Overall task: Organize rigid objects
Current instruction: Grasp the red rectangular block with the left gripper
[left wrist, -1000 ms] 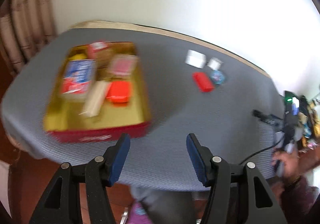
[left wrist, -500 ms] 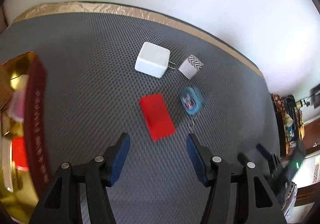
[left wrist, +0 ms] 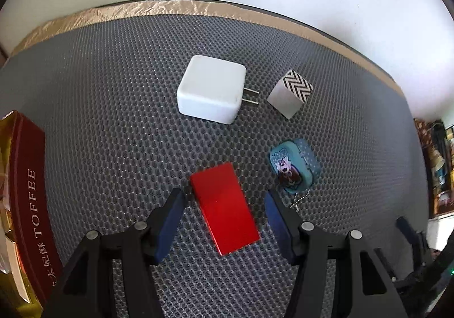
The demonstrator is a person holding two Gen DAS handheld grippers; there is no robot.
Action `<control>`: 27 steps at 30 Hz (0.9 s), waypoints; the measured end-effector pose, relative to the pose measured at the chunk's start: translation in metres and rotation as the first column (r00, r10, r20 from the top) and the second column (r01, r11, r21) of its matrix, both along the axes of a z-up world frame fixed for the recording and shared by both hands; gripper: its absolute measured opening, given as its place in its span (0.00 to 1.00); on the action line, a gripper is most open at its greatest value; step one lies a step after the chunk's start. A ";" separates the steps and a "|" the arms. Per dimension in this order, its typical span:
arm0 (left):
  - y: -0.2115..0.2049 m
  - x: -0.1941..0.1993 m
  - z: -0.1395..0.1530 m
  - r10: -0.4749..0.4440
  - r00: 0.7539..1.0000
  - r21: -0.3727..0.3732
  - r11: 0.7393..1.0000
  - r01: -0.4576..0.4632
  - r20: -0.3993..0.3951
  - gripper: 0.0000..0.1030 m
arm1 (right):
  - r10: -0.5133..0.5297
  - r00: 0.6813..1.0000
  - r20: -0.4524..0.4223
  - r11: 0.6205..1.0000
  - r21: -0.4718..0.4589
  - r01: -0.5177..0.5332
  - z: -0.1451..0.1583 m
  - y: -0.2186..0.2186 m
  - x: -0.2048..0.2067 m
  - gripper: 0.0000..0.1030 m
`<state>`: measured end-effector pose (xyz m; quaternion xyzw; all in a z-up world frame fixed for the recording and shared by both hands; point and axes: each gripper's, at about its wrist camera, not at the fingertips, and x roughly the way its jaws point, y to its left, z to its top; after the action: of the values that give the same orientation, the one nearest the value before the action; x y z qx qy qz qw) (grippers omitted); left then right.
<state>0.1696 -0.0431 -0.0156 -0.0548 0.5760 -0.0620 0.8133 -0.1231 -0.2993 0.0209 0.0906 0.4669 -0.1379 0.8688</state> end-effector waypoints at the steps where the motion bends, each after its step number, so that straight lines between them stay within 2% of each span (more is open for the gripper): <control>1: -0.001 0.000 -0.001 0.003 1.000 0.004 1.000 -0.003 0.004 0.58 | 0.000 1.000 0.001 1.000 0.002 0.000 0.004 -0.004 -0.007 1.00; 11: 0.008 -0.009 0.002 0.016 1.000 0.022 1.000 -0.016 0.002 0.57 | 0.000 1.000 0.004 1.000 0.004 0.000 0.006 -0.005 -0.009 1.00; 13: 0.011 -0.013 0.003 0.021 1.000 0.025 0.999 -0.022 0.022 0.47 | 0.001 1.000 0.003 1.000 0.004 -0.001 0.006 -0.006 -0.008 1.00; 14: 0.013 -0.016 0.004 0.028 0.999 0.058 0.998 -0.030 0.038 0.30 | 0.001 1.000 0.003 1.000 0.005 -0.001 0.006 -0.006 -0.008 1.00; 15: 0.024 -0.029 0.007 0.028 0.999 0.044 0.999 -0.030 0.040 0.29 | 0.001 1.000 0.003 1.000 0.006 -0.001 0.006 -0.006 -0.009 1.00; 17: 0.036 -0.040 0.008 0.054 0.998 -0.047 0.998 -0.052 0.038 0.29 | 0.000 1.000 0.001 1.000 0.007 0.000 0.006 -0.006 -0.008 1.00; 22: 0.046 -0.072 0.012 0.062 0.997 -0.106 0.993 -0.056 0.053 0.29 | -0.001 1.000 -0.005 1.000 0.004 0.001 0.005 -0.006 -0.007 1.00; 27: 0.037 -0.123 0.033 0.041 0.996 -0.156 0.987 -0.027 0.085 0.29 | 0.005 1.000 -0.029 1.000 -0.015 -0.005 0.000 0.000 0.005 1.00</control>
<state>0.0463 -0.0060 0.0178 -0.1245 0.5319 -0.0949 0.8322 -0.1182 -0.2992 0.0209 0.0810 0.4785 -0.1406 0.8630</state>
